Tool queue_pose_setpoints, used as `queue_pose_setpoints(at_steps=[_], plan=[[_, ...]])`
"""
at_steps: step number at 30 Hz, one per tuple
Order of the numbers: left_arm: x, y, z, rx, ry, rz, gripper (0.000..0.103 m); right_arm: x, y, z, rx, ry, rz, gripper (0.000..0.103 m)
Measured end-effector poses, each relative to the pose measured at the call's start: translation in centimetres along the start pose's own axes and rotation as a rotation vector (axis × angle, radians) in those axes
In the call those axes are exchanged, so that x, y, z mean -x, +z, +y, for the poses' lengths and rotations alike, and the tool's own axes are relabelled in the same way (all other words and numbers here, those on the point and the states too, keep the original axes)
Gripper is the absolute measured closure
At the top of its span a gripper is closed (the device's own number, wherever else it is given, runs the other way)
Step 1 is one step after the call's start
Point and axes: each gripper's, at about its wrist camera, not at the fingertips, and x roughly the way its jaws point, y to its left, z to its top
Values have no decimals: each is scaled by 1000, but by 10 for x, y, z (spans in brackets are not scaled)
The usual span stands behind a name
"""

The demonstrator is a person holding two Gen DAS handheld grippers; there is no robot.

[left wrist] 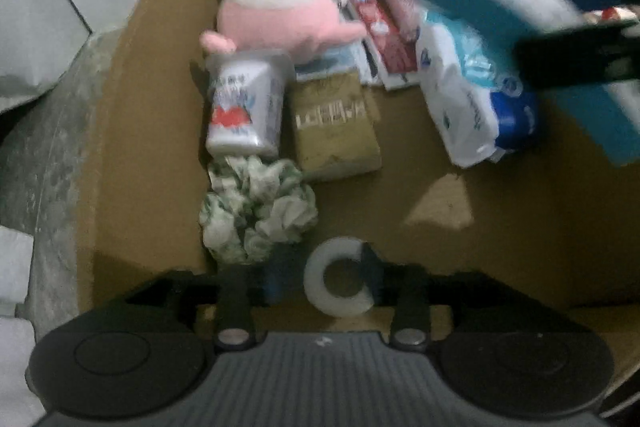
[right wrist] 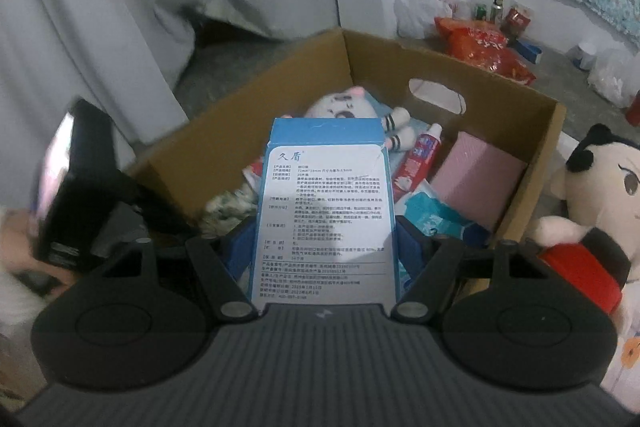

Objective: Organize soft objects
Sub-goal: 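Carry the tape roll to the box with the left tool while the right tool carries the medicine box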

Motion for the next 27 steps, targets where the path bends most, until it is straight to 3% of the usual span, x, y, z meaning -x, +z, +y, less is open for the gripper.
queue_pose_setpoints(at_steps=[8,14,18,22,24,27], plan=[[46,-24,18,71,33,-144,47,-53,5,30,104,10,169,32],[54,-40,28,84,32,-160,48,-53,-25,66,560,56,322,32],[58,-43,33,113,4,-200,48,-57,-37,74,805,184,381,32],[58,-44,35,103,3,-210,46,-82,-34,65,783,240,524,32],[59,-42,35,105,-1,-213,47,-92,-41,64,805,197,588,31],[61,-44,31,72,10,-219,49,-91,-46,66,834,165,578,25]])
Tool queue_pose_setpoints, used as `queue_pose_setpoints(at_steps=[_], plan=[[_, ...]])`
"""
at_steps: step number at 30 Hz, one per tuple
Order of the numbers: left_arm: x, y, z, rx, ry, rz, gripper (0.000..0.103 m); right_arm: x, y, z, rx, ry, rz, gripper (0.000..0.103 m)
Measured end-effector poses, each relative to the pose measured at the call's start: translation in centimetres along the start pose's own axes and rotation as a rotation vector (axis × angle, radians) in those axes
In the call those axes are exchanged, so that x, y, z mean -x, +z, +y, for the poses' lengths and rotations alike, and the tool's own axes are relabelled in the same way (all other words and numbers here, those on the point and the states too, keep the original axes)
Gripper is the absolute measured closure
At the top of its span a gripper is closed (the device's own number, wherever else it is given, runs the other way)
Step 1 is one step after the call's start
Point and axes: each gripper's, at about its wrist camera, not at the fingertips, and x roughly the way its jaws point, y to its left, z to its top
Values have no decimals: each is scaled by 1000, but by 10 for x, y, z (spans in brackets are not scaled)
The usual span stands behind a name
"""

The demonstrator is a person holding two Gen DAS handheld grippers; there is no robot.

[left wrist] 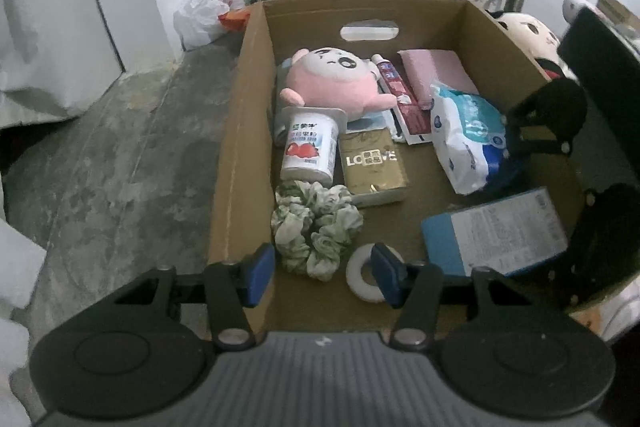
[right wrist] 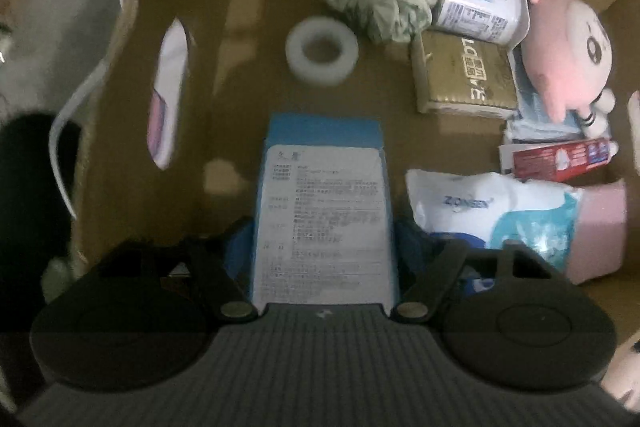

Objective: Organize soft objects
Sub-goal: 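Carry the tape roll to the box with the left tool while the right tool carries the medicine box, then release the tape roll into the box with the left tool while the right tool drops the medicine box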

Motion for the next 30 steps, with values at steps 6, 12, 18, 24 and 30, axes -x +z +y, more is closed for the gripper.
queue_pose_setpoints(at_steps=[6,12,18,24,30], plan=[[-2,-3,-4,-2,-28,0,49,7,-7,-13,-69,27,-28,34],[-5,-6,-6,-3,-41,8,49,12,-6,-15,-53,25,-65,50],[0,-7,1,40,-93,-7,49,17,12,-25,-59,44,-114,49],[6,-13,7,81,-108,-13,49,-1,35,-25,-61,47,-185,54],[7,-24,11,88,-85,4,53,-7,26,-33,-105,96,-128,55]])
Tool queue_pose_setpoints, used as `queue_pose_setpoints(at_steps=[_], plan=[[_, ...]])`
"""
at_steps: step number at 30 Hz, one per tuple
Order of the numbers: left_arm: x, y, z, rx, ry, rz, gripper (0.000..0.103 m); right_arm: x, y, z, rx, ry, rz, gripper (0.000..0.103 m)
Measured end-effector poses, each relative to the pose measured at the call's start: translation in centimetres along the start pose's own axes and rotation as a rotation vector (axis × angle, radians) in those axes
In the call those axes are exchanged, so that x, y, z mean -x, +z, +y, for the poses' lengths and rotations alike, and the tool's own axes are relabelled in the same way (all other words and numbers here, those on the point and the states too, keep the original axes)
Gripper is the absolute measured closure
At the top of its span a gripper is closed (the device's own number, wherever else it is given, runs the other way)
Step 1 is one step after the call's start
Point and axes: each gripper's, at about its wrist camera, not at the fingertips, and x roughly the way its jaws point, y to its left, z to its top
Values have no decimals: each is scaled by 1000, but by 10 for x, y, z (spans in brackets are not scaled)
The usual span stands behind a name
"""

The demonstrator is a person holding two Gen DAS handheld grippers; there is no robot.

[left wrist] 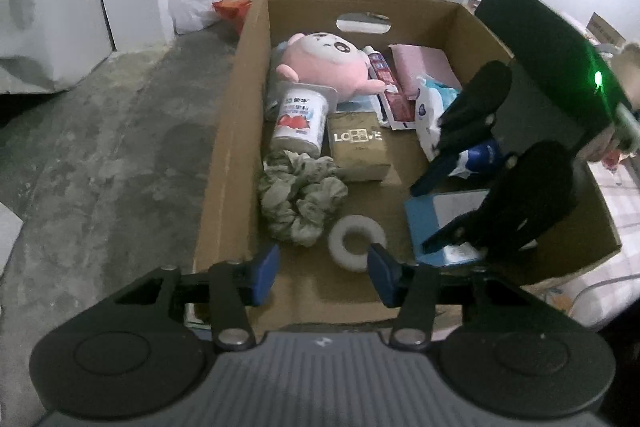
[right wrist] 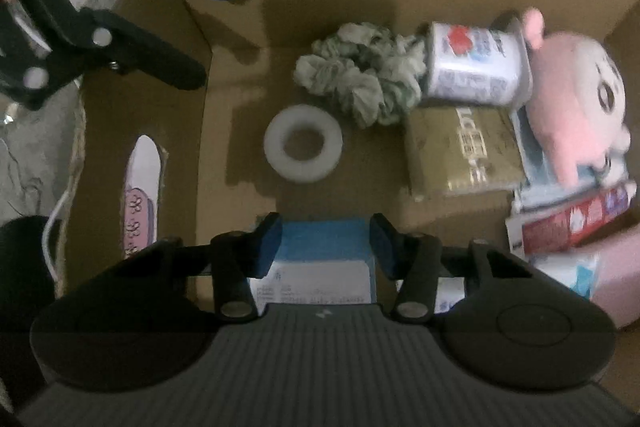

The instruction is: Organize soft objects

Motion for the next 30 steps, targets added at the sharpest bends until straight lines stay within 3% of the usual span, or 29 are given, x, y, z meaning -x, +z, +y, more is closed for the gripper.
queue_pose_setpoints(at_steps=[3,5,10,12,14,19,23,25,27,30], plan=[[4,1,-2,27,-4,3,53,9,-6,-1,-22,-18,-3,56],[11,-1,-5,28,8,-16,53,22,-15,6,7,-93,-75,56],[43,-17,-25,54,37,-163,46,94,-61,19,-147,-207,-433,52],[51,-27,-33,106,41,-226,45,127,-96,33,-242,-240,-620,45],[55,-36,-46,137,61,-264,43,150,-133,44,-379,-237,-735,44],[51,-36,-90,85,163,-262,37,159,-186,75,-483,-352,-770,40],[56,-30,-114,37,187,-320,22,146,-235,76,-656,-305,-878,39],[57,-27,-123,44,210,-398,14,128,-244,75,-683,-329,-879,39],[56,-29,-129,91,233,-478,13,116,-253,74,-694,-380,-884,39],[49,-37,-141,189,258,-556,13,116,-257,63,-684,-380,-872,39]])
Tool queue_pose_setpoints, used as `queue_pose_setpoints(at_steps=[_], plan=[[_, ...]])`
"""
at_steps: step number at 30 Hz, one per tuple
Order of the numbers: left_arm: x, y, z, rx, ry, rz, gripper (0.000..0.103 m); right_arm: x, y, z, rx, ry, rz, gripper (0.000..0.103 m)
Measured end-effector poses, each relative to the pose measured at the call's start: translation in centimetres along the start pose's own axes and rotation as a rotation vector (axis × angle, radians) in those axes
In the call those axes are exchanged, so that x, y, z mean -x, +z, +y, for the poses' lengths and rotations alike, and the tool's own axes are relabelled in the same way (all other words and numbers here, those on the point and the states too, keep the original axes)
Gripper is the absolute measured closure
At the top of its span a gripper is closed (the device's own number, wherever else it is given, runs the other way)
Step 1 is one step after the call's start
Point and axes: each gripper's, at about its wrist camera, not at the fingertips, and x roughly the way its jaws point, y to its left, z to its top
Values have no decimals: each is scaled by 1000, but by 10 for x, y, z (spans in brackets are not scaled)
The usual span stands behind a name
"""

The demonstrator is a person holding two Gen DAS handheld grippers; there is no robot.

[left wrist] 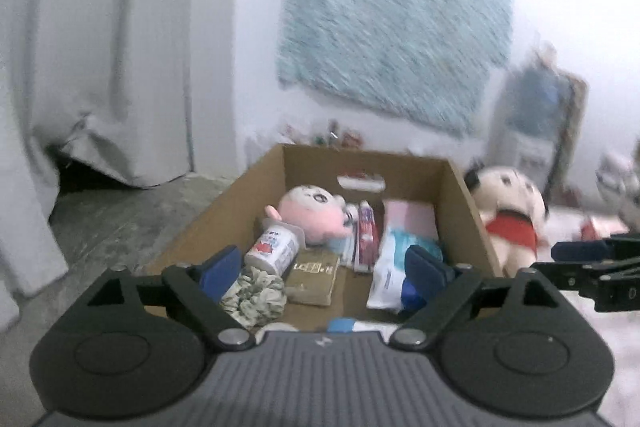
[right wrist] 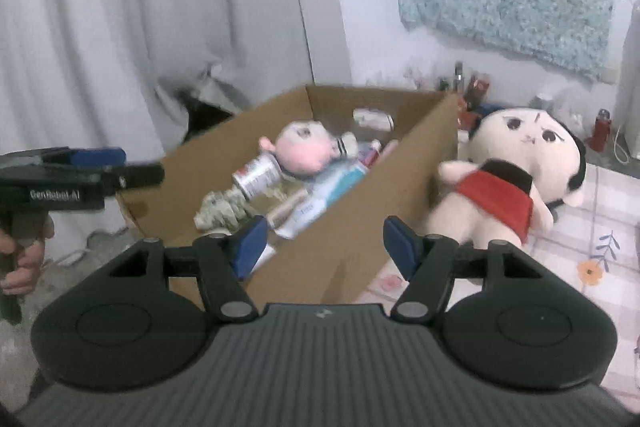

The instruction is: Organize soft objects

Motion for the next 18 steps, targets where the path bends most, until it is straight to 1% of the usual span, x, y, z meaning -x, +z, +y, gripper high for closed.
queue_pose_setpoints(at_steps=[2,4,6,9,11,12,14,15,16,18], plan=[[4,-8,-10,1,8,-35,12,2,6,-7,-21,25,-40,39],[8,-18,-23,-45,36,-58,9,4,10,-12,-58,32,-77,39],[12,-27,-29,-85,51,-62,8,9,15,-12,-82,40,-102,39],[16,-41,-35,-124,61,-67,7,17,19,-2,-68,54,-128,39],[19,-52,-41,-188,87,-84,7,20,23,7,-62,56,-140,38],[20,-52,-44,-198,99,-79,6,19,23,10,-58,60,-138,37],[24,-51,-48,-203,87,-104,4,23,17,15,-35,57,-120,37],[26,-52,-50,-208,92,-127,1,25,12,17,-17,47,-108,35],[23,-53,-51,-212,100,-120,1,28,3,19,12,33,-91,35],[18,-52,-49,-191,101,-73,1,33,-17,19,71,-10,-86,35]])
